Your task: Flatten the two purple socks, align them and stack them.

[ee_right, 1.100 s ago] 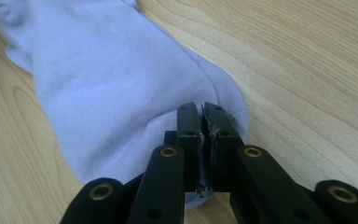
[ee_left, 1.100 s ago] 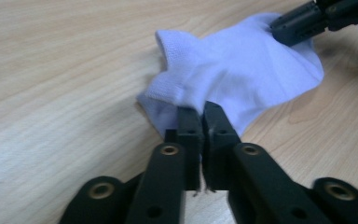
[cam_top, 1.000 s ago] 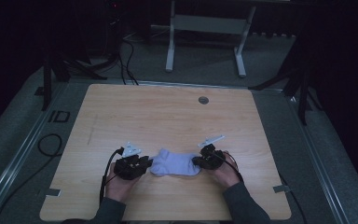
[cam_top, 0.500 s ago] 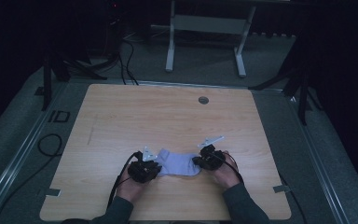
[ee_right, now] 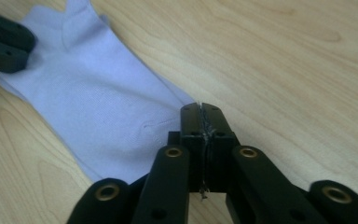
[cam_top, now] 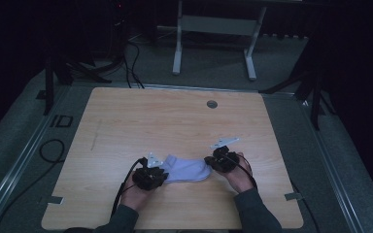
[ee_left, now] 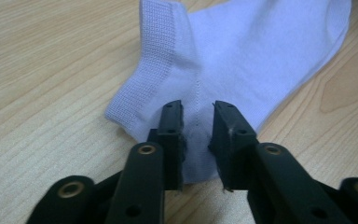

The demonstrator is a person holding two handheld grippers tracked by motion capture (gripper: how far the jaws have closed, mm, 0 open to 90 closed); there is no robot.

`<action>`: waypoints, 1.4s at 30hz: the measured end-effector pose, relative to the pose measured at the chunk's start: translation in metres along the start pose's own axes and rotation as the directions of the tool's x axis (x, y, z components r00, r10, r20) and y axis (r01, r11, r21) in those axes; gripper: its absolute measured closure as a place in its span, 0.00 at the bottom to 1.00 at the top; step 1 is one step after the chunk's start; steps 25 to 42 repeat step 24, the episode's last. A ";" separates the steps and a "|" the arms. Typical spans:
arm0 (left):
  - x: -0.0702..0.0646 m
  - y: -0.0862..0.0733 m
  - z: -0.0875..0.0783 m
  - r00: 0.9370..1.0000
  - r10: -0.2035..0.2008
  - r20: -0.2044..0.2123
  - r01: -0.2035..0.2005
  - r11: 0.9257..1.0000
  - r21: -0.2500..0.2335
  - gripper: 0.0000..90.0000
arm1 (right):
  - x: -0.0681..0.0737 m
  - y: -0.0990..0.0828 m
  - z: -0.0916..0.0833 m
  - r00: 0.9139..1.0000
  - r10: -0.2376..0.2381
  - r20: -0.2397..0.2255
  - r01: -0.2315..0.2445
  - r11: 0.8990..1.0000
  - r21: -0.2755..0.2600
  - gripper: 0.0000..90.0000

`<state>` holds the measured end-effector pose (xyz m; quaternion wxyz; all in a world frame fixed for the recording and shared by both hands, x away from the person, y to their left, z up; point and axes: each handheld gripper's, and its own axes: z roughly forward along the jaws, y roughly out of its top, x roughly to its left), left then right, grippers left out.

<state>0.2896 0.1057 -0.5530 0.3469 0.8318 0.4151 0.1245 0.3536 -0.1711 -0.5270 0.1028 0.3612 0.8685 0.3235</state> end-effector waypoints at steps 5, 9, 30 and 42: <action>0.004 0.002 -0.012 1.000 -0.019 0.008 0.019 0.997 -0.080 0.76 | -0.006 -0.002 -0.009 0.999 0.034 -0.014 -0.034 0.998 -0.060 0.72; 0.009 0.002 -0.018 0.999 -0.033 -0.002 0.032 0.994 -0.107 0.74 | -0.012 -0.003 -0.019 0.997 0.072 -0.028 -0.075 0.991 -0.110 0.66; 0.047 -0.003 -0.029 0.982 -0.146 -0.123 0.125 0.979 -0.159 0.68 | -0.031 -0.021 -0.020 0.989 0.147 -0.034 -0.150 0.983 -0.106 0.58; 0.047 -0.003 -0.029 0.982 -0.146 -0.123 0.125 0.979 -0.159 0.68 | -0.031 -0.021 -0.020 0.989 0.147 -0.034 -0.150 0.983 -0.106 0.58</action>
